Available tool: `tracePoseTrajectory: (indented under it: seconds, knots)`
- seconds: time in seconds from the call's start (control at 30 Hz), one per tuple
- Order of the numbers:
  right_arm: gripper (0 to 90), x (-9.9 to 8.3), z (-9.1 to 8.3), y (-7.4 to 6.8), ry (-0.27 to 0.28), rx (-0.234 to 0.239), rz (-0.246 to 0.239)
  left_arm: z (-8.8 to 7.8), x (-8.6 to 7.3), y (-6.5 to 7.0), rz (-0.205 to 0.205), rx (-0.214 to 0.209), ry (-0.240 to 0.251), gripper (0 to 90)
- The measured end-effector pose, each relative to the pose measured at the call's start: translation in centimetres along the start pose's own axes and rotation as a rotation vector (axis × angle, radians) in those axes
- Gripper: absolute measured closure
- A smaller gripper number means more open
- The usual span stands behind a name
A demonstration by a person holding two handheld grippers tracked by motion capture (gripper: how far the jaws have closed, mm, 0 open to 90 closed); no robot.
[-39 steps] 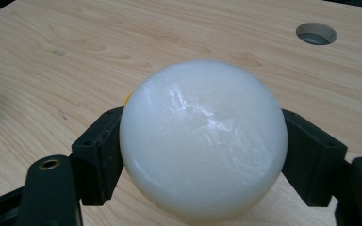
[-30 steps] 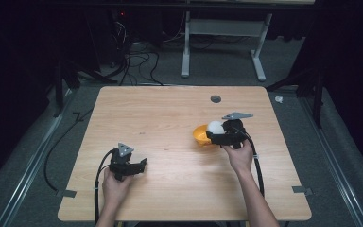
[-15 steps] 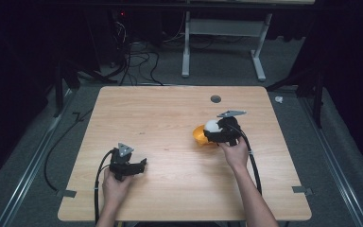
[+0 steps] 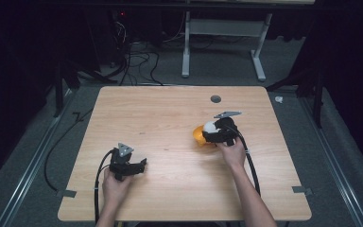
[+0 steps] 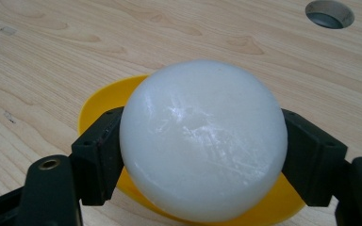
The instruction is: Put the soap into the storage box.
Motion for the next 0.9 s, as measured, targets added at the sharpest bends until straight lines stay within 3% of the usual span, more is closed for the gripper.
tracePoseTrajectory:
  seconds: [0.7, 0.9]
  knots:
    - [24.5, -0.6, 1.8, -0.1, -0.052, 0.006, 0.018, 0.0, 0.0, 0.0, 0.0, 0.0, 0.0, 19.9]
    - [23.8, -0.3, 1.1, -0.1, -0.01, 0.021, 0.019, 0.0, 0.0, 0.0, 0.0, 0.0, 0.0, 19.9]
Point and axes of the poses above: each handheld gripper's, and its own axes: z roughly forward along the jaws, x roughly out of its top, y roughly to its right, the point moved 3 cm from there along z, roughly forward along the jaws, and after that the axes turned 9 degrees about -z, right-handed, at the moved point
